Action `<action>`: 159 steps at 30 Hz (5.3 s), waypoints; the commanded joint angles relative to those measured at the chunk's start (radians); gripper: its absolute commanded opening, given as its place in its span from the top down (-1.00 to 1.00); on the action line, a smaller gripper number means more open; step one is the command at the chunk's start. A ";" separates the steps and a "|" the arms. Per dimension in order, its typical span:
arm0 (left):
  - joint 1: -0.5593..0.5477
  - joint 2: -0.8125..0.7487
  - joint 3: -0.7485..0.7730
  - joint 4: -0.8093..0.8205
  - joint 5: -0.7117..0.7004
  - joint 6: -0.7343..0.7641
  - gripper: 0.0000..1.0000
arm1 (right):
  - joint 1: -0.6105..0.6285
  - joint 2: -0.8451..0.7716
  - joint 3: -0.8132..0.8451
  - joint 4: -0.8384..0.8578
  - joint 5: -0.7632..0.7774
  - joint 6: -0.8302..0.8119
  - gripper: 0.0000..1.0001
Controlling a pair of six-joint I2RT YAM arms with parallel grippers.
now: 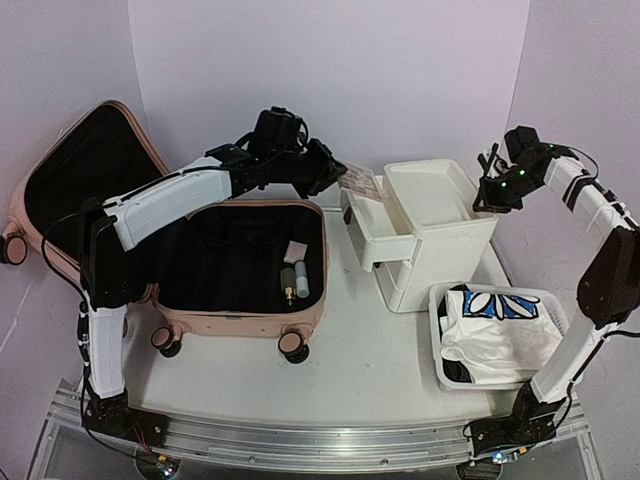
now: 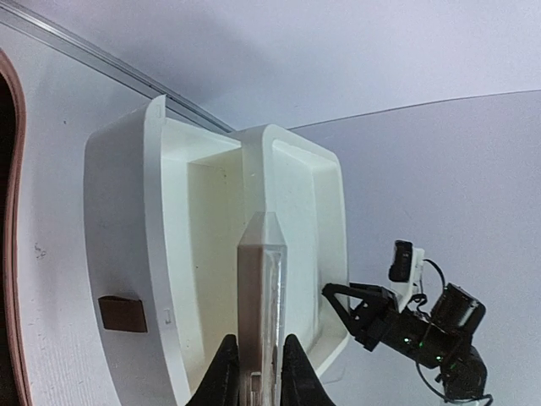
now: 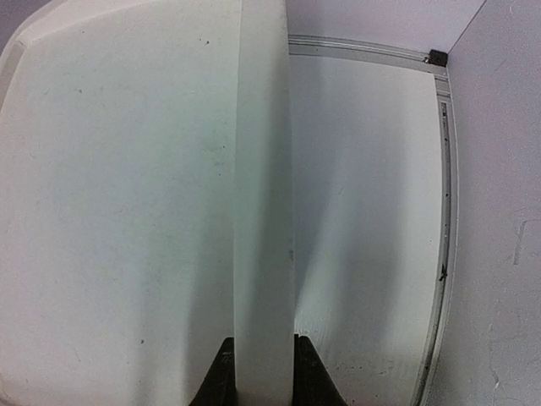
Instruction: Open, take out, and arrange the luggage
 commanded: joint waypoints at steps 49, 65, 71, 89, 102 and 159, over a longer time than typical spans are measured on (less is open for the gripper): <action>-0.065 0.309 0.442 -0.111 -0.355 0.245 0.01 | 0.081 -0.053 0.002 0.012 -0.169 0.123 1.00; 0.059 -0.190 -0.165 -0.038 -0.105 0.848 -0.32 | 0.081 -0.071 -0.009 -0.003 -0.152 0.104 1.00; 0.236 -0.237 -0.411 -0.069 0.233 0.829 -0.36 | 0.081 -0.068 -0.011 -0.009 -0.153 0.109 1.00; 0.190 0.351 0.132 -0.395 -0.101 0.849 -0.32 | 0.083 -0.058 -0.001 -0.037 -0.132 0.123 1.00; 0.160 0.510 0.273 -0.434 -0.278 0.956 -0.33 | 0.084 -0.042 0.012 -0.046 -0.133 0.119 1.00; 0.065 -0.206 -0.198 0.219 0.411 1.031 0.22 | 0.092 -0.054 -0.023 -0.046 -0.129 0.118 1.00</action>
